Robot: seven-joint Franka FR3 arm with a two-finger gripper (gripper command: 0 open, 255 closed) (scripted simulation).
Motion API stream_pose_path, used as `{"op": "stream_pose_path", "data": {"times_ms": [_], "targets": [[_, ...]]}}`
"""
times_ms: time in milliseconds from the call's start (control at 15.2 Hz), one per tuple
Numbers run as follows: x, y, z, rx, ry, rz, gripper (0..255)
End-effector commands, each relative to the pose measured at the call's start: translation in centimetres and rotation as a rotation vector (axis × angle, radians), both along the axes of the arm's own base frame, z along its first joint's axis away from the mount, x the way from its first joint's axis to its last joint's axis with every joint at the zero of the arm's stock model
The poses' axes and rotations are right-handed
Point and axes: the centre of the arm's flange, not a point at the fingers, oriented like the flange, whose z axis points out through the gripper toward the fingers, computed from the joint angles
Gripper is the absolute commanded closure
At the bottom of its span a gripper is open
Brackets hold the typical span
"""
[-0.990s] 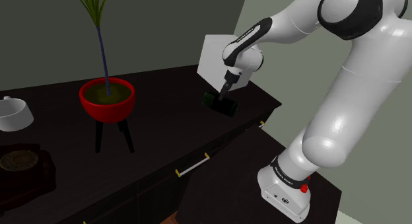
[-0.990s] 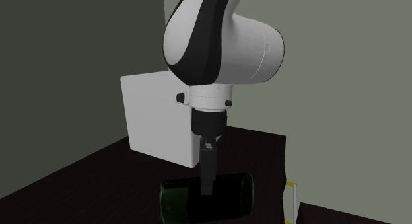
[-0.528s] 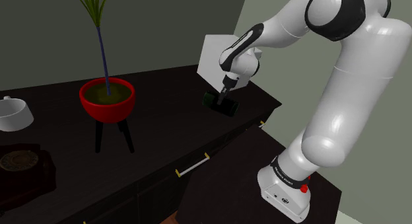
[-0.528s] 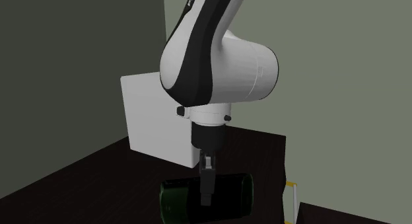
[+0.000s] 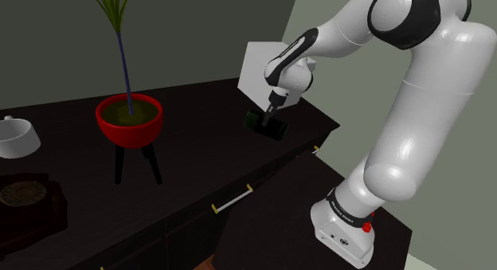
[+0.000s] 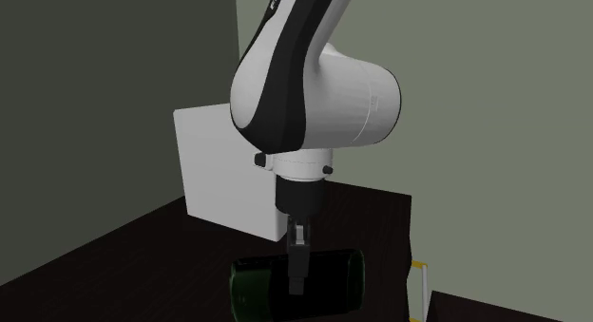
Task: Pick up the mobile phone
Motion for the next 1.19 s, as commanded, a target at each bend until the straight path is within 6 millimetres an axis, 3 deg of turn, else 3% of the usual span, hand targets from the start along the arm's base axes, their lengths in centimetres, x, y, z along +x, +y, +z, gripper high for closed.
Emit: {"op": "stream_pose_path", "data": {"times_ms": [0,990,1122], "targets": [[0.0,0.1,-0.1,0.0,0.002,0.0,255],[0.0,0.1,7.9,0.0,0.002,0.0,255],[0.0,0.1,7.9,0.0,0.002,0.0,255]]}}
